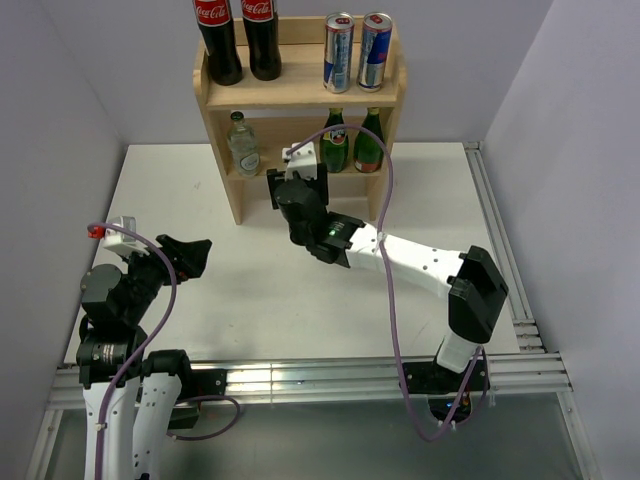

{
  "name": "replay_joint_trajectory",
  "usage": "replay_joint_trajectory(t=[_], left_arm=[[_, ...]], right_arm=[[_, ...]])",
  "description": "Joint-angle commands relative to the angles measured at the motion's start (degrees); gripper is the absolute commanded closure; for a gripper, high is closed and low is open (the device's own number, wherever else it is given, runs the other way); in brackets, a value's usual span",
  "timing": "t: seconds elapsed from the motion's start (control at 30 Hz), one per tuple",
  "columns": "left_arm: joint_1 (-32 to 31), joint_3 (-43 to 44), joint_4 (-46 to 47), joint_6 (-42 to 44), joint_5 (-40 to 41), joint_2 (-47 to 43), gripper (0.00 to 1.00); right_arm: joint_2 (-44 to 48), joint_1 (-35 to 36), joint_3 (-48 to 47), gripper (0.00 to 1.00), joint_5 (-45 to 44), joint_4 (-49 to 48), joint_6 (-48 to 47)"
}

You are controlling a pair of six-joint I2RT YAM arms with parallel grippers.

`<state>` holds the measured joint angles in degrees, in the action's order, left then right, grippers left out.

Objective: Place and organize the beverage onto the shelf

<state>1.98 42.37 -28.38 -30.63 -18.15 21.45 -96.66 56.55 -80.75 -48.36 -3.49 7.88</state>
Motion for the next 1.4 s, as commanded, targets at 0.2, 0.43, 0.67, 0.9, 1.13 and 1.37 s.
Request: replay_joint_trajectory(t=[0.2,0.43,0.67,0.9,1.13,1.37], left_arm=[[0.39,0.08,1.49,0.93,0.05,-0.89,0.01],[0.75,0.08,1.66,0.93,-0.13,-1.15,0.01],[1.27,-0.01,1.84,1.1,-0.57,-0.89,0.01],[1.54,-0.01,1.84,1.01,-0.48,-1.15,0.01],[1.8,-0.09,1.93,1.1,-0.83,-1.15,0.01],[1.98,-0.09,2.01,1.1,-1.01,-1.15,0.01]], right_arm=[[0.07,-1.8,-9.25,1.0,-0.07,-4.34,-1.03],[-1.16,-4.17,-10.83,1.0,1.34,-3.28,-0.23],[-4.23,-5.4,-15.92,1.0,2.65,-2.14,-0.15],[-8.54,-5.75,-22.78,1.0,3.8,-0.12,0.38],[-12.4,-5.75,-27.0,1.0,4.41,0.94,0.82],[-15.66,-6.37,-30.6,1.0,4.85,1.55,0.91]])
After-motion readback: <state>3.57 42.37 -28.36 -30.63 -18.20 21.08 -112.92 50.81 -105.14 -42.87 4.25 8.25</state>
